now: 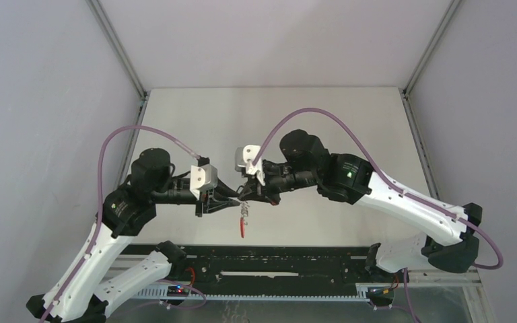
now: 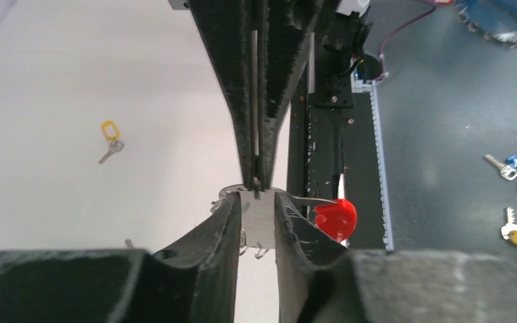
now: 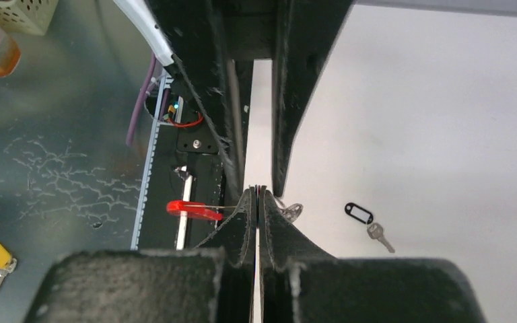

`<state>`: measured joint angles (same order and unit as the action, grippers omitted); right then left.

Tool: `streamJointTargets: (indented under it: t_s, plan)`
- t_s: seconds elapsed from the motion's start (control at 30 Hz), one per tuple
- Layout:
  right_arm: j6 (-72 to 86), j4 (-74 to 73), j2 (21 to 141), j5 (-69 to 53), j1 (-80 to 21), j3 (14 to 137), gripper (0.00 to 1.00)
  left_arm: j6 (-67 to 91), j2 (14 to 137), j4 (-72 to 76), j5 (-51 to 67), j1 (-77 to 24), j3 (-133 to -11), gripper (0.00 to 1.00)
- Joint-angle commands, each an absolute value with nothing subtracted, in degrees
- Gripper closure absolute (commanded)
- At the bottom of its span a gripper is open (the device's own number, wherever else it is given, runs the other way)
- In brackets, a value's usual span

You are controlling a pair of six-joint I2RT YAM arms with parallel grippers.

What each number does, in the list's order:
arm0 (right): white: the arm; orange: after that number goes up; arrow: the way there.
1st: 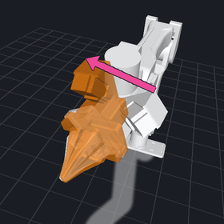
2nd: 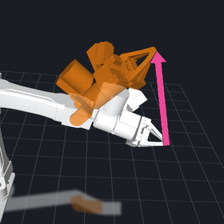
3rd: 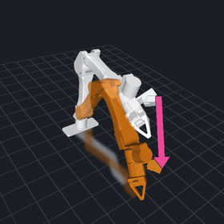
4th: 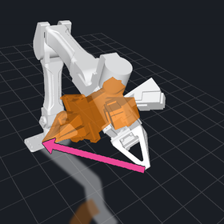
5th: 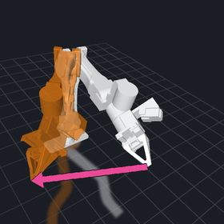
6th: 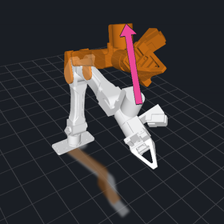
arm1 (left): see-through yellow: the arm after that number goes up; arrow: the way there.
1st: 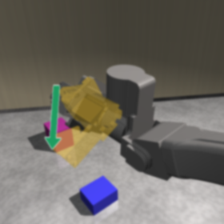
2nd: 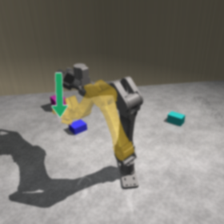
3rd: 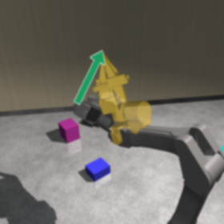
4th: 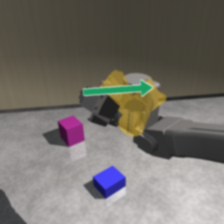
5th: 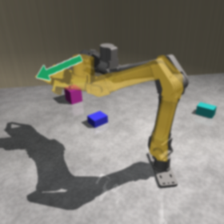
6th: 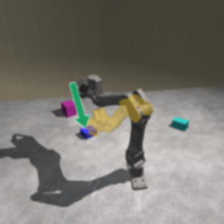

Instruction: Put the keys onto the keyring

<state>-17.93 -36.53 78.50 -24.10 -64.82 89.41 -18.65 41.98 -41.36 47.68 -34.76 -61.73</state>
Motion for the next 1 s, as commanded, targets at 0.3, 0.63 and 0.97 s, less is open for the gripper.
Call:
streamJointTargets:
  t_s: [0.3, 0.63, 0.97]
  plan:
    - [10.2, 17.9, 64.3, -38.3, -58.1, 62.1, 1.00, -8.1, 39.4, -30.3, 50.7, -35.1, -59.1, 0.65]
    - [17.7, 32.7, 64.2, -38.9, -58.3, 55.8, 1.00, -3.4, 38.1, -26.1, 50.8, -35.1, -57.8, 0.64]
    - [16.4, 34.5, 64.1, -34.6, -60.4, 54.0, 1.00, 4.1, 37.8, -20.3, 54.7, -35.2, -57.6, 0.65]
